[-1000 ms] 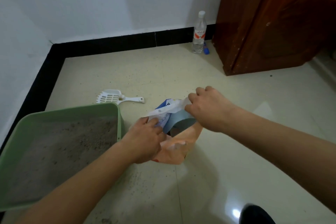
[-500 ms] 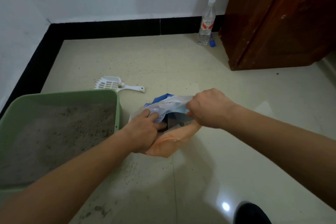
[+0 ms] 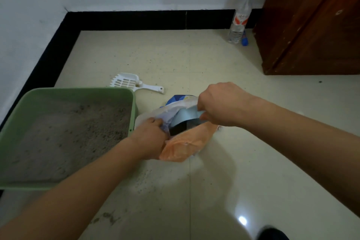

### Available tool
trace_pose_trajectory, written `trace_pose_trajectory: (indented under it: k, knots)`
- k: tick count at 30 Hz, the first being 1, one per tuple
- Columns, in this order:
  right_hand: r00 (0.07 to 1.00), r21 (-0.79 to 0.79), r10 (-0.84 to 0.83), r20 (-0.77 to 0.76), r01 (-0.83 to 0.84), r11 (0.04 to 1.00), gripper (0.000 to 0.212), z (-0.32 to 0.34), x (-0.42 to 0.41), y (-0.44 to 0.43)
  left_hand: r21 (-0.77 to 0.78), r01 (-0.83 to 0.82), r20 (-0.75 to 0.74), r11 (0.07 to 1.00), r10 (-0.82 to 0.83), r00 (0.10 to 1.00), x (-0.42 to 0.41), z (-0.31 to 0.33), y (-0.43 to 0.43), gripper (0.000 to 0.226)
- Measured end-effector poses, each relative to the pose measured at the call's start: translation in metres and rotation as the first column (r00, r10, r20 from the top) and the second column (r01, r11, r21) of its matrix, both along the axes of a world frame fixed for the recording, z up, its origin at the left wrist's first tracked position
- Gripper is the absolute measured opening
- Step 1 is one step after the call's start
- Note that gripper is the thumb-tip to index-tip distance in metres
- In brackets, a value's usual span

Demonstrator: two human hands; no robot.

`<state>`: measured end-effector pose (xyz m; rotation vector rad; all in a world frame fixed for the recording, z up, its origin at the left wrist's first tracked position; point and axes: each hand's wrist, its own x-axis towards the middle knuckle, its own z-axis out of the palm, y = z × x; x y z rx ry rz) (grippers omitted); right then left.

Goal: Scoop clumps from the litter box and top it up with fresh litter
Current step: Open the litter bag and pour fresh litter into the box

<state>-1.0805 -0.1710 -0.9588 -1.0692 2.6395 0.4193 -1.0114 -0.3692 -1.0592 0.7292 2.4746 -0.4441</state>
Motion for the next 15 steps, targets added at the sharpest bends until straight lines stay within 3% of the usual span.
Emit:
trace_pose_trajectory:
  k: [2,4,7,9,11,15]
  knots:
    - [0.997,0.035,0.058,-0.060,-0.056,0.998,0.012,0.002,0.004,0.004,0.302,-0.063,-0.172,0.951,0.120,0.978,0.002,0.003,-0.009,0.042]
    - [0.982,0.064,0.156,-0.110,-0.150,0.987,0.020,-0.002,0.011,0.013,0.526,0.005,-0.416,0.850,0.253,0.873,0.015,0.002,-0.015,0.023]
    - [0.953,0.050,0.283,-0.110,-0.279,0.959,0.027,-0.011,0.023,0.021,0.451,-0.092,-0.628,0.888,0.389,0.675,0.035,-0.006,-0.011,0.015]
    - [0.956,0.089,0.286,-0.068,-0.280,0.956,0.027,-0.015,0.032,0.019,0.393,-0.320,-0.611,0.862,0.505,0.610,0.038,-0.016,-0.004,0.028]
    - [0.974,0.146,0.226,-0.027,-0.220,0.965,0.021,-0.018,0.039,0.016,0.376,-0.444,-0.561,0.814,0.581,0.590,0.037,-0.025,0.010,0.041]
    - [0.993,0.260,0.119,0.000,-0.115,0.959,0.030,-0.019,0.041,0.029,0.564,-0.494,-0.436,0.662,0.747,0.502,0.032,-0.026,0.047,0.043]
